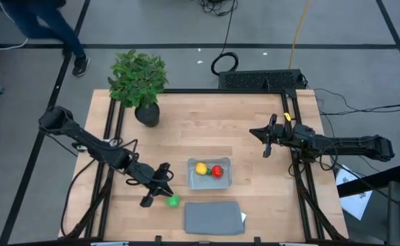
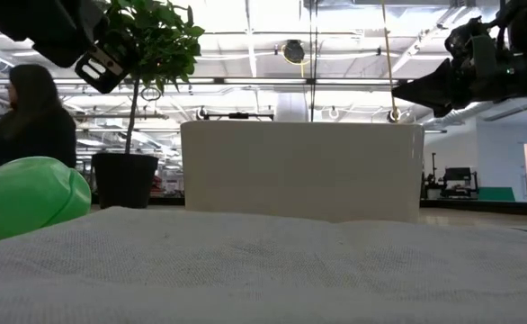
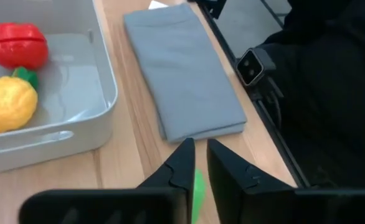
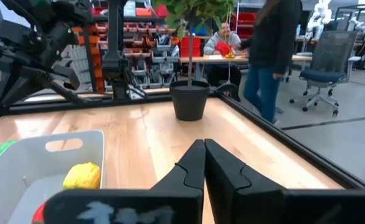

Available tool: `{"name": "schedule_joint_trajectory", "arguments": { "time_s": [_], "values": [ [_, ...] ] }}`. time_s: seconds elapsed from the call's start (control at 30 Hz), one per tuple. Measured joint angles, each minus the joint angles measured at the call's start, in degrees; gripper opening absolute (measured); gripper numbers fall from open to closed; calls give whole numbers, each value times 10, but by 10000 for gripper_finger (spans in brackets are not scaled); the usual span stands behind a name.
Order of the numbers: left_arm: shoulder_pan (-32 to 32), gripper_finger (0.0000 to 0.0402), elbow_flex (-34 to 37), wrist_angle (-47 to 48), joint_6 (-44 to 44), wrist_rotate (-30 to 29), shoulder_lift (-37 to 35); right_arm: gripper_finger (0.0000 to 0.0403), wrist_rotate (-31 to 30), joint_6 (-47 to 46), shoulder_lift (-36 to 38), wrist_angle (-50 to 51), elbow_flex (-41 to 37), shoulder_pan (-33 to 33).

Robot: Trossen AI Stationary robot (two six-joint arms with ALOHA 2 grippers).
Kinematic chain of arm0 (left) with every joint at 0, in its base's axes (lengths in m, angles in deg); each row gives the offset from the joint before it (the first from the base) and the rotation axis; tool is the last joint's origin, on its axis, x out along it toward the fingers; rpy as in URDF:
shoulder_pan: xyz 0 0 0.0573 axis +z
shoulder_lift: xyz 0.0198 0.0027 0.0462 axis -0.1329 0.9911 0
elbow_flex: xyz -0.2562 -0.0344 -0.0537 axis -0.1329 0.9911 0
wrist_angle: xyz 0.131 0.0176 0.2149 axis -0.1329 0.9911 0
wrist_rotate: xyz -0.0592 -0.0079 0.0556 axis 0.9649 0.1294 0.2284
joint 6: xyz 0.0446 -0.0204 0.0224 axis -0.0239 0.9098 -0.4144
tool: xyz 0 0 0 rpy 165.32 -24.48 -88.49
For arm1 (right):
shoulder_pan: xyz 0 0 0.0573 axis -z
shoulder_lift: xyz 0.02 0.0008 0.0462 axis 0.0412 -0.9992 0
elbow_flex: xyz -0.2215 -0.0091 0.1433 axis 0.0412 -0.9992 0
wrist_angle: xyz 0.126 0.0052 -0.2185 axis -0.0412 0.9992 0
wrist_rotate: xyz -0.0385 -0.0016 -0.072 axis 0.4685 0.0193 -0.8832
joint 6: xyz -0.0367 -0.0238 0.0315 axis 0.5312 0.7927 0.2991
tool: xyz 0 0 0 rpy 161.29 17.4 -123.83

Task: Pick and placing Produce into tupperware
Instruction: Put the green pear into the gray bin

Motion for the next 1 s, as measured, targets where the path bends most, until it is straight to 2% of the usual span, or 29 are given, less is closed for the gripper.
{"name": "schedule_joint_trajectory", "arguments": {
  "time_s": [0.13, 0.4, 0.57, 0.73, 1.0],
  "values": [
    [0, 91, 0, -15, 2, 0, 1, 0, 0, 0, 0, 5, 0, 0],
    [-1, 234, 0, -30, 16, 0, 1, 0, 0, 0, 0, 5, 0, 0],
    [-1, 301, 0, -33, 27, 24, 1, 0, 0, 0, 0, 5, 0, 0],
    [-2, 329, 0, -34, 40, 27, 4, 0, 22, 0, 0, 5, 0, 0],
    [-4, 331, 1, -32, 41, 14, 66, 0, 29, -1, 0, 5, 0, 0]
  ]
}}
